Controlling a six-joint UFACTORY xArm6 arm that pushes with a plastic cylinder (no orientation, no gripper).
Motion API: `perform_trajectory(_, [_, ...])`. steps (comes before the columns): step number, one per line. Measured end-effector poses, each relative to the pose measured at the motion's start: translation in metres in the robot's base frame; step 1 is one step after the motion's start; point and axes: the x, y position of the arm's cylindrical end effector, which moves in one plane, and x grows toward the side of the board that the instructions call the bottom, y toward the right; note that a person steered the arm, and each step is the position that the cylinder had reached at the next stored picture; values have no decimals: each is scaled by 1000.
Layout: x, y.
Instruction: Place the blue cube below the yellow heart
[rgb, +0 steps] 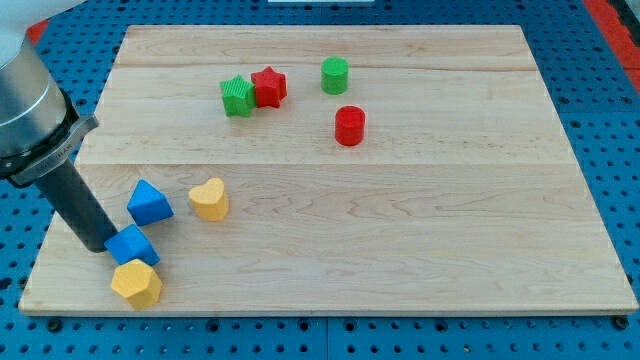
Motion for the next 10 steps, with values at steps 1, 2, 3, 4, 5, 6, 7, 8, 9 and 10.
perform_trajectory(1, [0,0])
perform_trajectory(2, [0,9])
perform_trajectory(3, [0,-12])
perform_trajectory(4, [2,-19])
perform_trajectory(5, [20,4])
perform_trajectory(6, [32,23])
perform_trajectory(7, [19,48])
perform_trajectory(8, [12,56])
perform_trajectory(9, [10,51])
perform_trajectory(10, [-2,51])
